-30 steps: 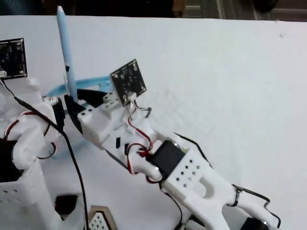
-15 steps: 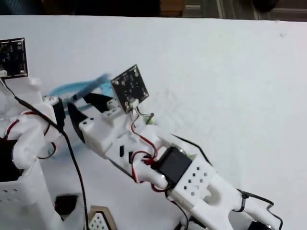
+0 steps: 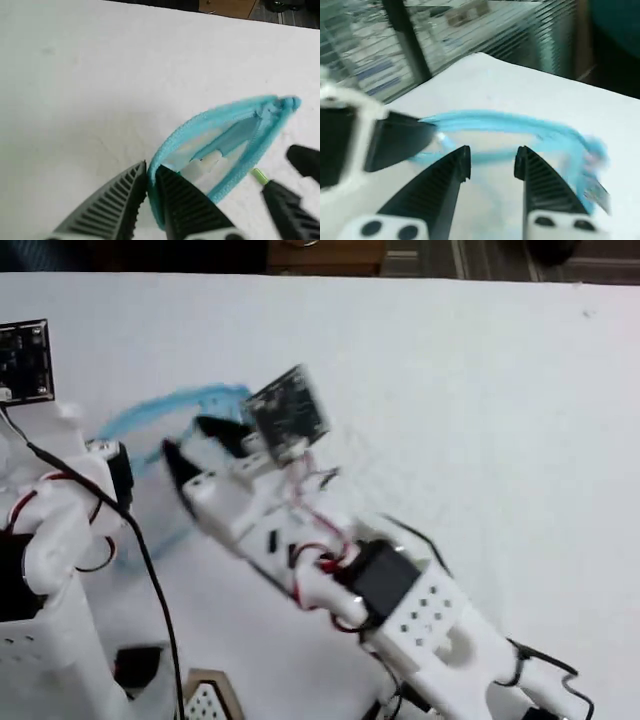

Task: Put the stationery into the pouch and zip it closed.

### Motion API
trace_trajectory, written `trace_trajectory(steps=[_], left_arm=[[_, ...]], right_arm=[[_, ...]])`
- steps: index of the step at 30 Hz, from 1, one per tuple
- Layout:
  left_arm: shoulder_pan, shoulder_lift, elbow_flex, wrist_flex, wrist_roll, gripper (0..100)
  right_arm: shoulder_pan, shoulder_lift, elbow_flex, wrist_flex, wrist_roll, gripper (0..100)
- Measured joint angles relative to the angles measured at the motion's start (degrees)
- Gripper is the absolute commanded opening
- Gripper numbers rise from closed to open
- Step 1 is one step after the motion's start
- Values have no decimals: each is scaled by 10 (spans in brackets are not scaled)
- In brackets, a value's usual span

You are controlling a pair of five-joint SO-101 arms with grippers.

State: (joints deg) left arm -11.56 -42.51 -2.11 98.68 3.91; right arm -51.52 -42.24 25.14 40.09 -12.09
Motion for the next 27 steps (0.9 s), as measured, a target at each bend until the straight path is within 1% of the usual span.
trace_trajectory(steps=[6, 11, 14, 17, 21, 24, 27], left_arm=[[0, 0, 0, 0, -1, 22], [0, -1, 0, 0, -1, 22], [0, -1, 0, 0, -1, 22], [0, -1, 0, 0, -1, 22], [0, -1, 0, 0, -1, 22], [0, -1, 0, 0, -1, 22], [0, -1, 0, 0, -1, 22]], right_arm=[[74, -69, -94, 99, 0, 296], [152, -90, -127, 197, 8, 299], [202, -64, -116, 261, 57, 300], [236, 1, -112, 351, 124, 300], [269, 139, -111, 447, 199, 300], [271, 264, -111, 462, 244, 300], [267, 371, -111, 447, 269, 300]])
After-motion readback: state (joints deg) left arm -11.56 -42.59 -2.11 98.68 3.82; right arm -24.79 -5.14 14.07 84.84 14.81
